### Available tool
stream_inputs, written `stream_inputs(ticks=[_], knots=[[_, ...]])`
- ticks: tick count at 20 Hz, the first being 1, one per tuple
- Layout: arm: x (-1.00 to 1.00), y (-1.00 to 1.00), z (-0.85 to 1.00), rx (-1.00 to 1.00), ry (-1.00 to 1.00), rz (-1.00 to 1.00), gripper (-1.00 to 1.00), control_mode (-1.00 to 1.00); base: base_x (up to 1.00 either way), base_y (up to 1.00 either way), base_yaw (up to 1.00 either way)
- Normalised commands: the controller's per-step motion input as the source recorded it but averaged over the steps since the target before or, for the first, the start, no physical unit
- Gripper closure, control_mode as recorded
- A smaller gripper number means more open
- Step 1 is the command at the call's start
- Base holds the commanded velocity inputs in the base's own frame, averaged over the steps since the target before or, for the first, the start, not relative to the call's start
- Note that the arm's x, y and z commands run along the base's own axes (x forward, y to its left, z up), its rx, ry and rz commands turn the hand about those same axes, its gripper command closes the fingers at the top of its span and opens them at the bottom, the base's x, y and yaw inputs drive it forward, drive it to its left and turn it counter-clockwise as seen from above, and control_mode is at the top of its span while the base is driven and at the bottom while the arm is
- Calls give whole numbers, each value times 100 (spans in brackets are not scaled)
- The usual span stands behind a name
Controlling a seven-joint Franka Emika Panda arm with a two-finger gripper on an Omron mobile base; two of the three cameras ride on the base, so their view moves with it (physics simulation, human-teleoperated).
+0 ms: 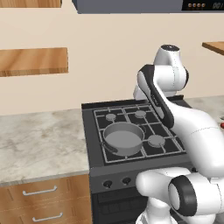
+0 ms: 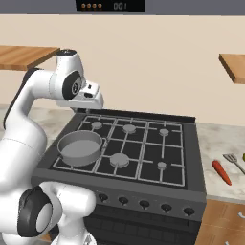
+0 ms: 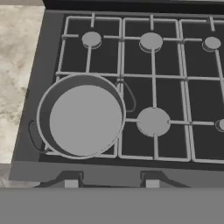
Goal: Put the carrot and lemon in the pot. Retrieve the spatula and lightly stir the vegetables in the pot.
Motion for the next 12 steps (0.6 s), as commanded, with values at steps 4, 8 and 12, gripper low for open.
stream_inputs(ticks=[4, 8, 12], knots=[[0, 4, -1, 0, 4, 1, -100, -100, 0, 0, 0], [2, 0, 0, 0, 0, 0, -100, -100, 0, 0, 0], [10, -30, -21, 3, -1, -4, -100, -100, 0, 0, 0]])
